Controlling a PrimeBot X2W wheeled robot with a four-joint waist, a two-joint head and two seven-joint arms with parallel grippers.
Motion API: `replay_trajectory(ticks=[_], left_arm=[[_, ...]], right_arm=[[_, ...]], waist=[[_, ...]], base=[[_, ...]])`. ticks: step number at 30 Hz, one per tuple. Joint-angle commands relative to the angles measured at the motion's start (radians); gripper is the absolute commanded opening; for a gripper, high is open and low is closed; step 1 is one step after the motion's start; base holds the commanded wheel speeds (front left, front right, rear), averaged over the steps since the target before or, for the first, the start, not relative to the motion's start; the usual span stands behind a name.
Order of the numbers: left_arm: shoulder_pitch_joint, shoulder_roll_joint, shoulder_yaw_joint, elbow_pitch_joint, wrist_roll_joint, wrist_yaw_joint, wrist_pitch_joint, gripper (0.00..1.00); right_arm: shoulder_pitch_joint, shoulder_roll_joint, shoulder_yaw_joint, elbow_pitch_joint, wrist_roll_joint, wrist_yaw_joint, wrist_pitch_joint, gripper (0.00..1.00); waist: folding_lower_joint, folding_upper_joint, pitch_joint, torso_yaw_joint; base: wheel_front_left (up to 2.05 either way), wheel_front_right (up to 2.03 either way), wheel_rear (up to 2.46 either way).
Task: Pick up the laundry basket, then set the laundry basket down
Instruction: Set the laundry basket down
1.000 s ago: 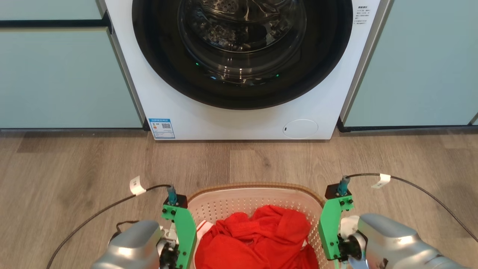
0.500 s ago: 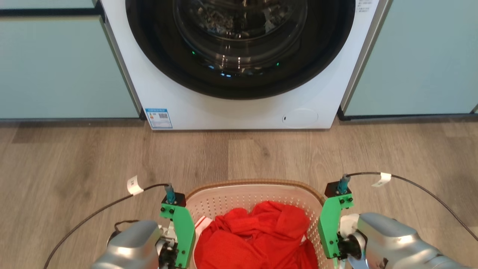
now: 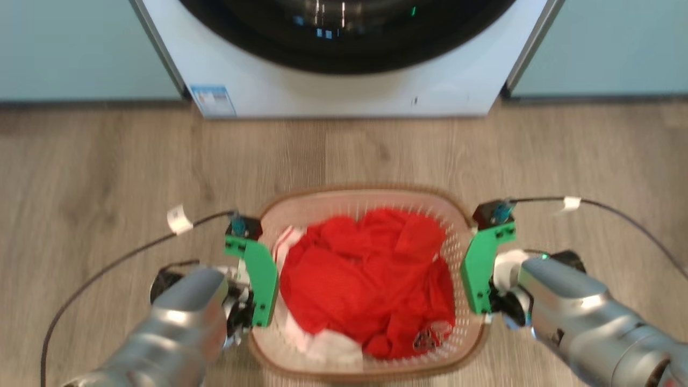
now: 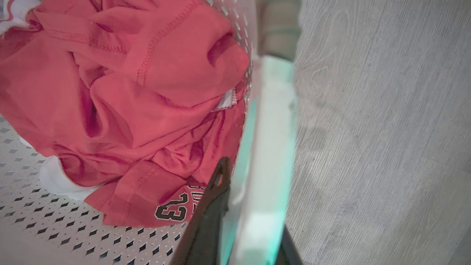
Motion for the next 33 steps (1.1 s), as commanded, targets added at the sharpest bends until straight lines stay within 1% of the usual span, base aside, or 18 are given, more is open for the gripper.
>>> replay_trajectory(ticks=[1, 4, 10, 18, 26, 33], left_arm=[[-0.044, 0.000, 0.003, -0.007, 0.029, -0.001, -0.009, 0.00], [-0.066, 0.000, 0.002, -0.021, 0.043, 0.005, -0.047, 0.00], [-0.101, 0.000, 0.002, -0.049, 0.061, 0.031, -0.121, 0.00], [-0.146, 0.000, 0.001, -0.075, 0.079, 0.067, -0.206, 0.00], [-0.206, 0.000, 0.001, -0.085, 0.097, 0.091, -0.280, 0.00], [-0.236, 0.000, 0.001, -0.077, 0.110, 0.101, -0.328, 0.00]], right_arm=[[-0.026, -0.002, 0.001, -0.021, -0.022, 0.008, -0.024, 0.00], [-0.048, -0.005, 0.001, -0.012, -0.030, 0.008, -0.055, 0.00], [-0.087, 0.000, 0.001, 0.012, -0.035, 0.008, -0.115, 0.00], [-0.138, 0.007, 0.001, 0.047, -0.045, 0.008, -0.189, 0.00], [-0.187, 0.048, -0.006, 0.113, -0.041, 0.008, -0.255, 0.00], [-0.211, 0.073, -0.006, 0.145, -0.038, 0.008, -0.263, 0.00]], waist=[[-0.0002, -0.0001, 0.084, 0.002], [-0.0002, -0.0001, 0.157, 0.001], [-0.0002, -0.0001, 0.285, 0.001], [-0.0002, -0.0001, 0.419, 0.003], [-0.0002, -0.0001, 0.522, 0.004], [-0.0002, -0.0001, 0.575, -0.004]], base=[[0.00, 0.00, 0.00], [0.00, 0.00, 0.00], [0.00, 0.00, 0.00], [0.00, 0.00, 0.00], [0.00, 0.00, 0.00], [0.00, 0.00, 0.00]])
